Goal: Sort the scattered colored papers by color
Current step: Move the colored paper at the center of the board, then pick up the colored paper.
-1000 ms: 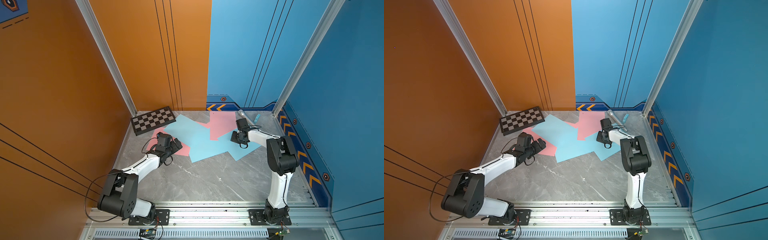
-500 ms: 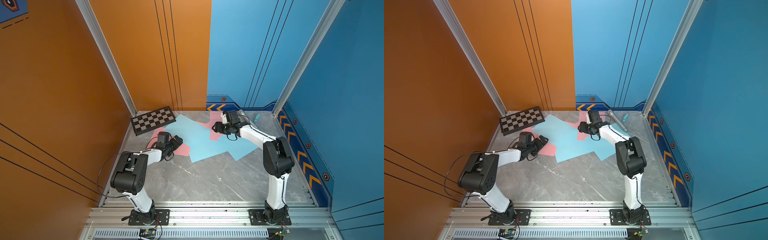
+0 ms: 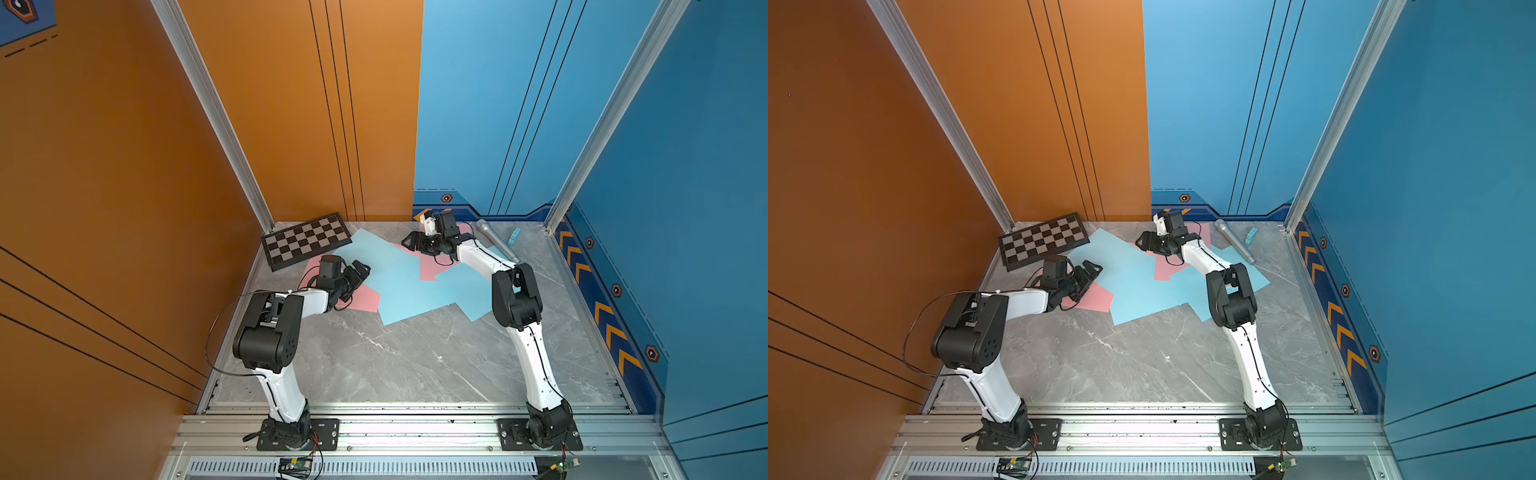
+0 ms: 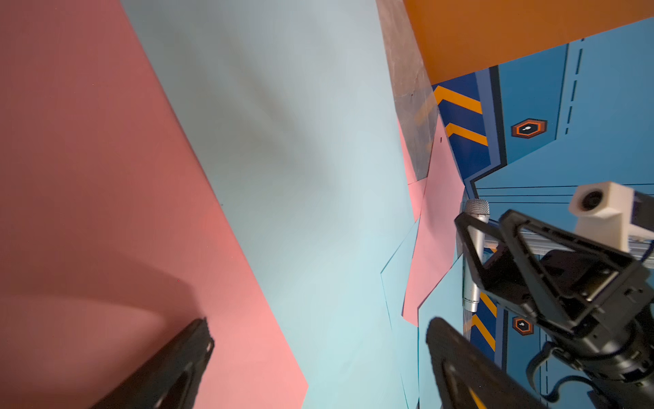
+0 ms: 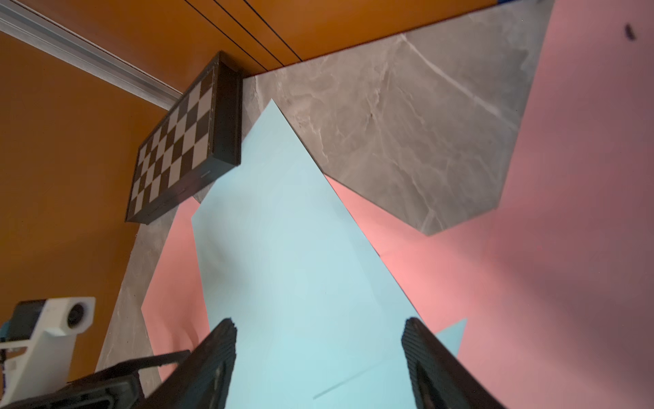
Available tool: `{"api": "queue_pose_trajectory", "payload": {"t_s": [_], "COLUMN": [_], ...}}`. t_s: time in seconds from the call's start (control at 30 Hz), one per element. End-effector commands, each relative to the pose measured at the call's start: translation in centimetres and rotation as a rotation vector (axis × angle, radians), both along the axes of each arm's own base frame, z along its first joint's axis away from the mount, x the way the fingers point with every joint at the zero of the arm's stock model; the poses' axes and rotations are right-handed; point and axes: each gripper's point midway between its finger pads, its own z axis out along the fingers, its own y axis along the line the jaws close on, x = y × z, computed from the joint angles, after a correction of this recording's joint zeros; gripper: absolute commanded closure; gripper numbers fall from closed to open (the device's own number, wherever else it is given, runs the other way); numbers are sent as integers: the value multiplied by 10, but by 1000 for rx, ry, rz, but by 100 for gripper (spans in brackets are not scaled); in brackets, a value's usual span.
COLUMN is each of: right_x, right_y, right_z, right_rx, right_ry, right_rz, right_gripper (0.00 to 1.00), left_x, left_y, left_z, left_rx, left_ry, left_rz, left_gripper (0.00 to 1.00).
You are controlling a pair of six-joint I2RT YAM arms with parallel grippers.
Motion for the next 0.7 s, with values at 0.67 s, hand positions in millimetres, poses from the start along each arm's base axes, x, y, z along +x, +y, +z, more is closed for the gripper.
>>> {"api": "queue_pose_trajectory", "payload": {"t_s": [0.67], "right_x": [-3], "right_y": [13], "right_z": [-61], "right_rx": [-86], "right_ry": [151], "right_rz": [72], "right_gripper": [14], "left_x": [12], "left_y": [4], "left_z": [-38], "left_rx": [-34], "left_ry": [113], "left_rz": [93], "left_gripper": [2]}}
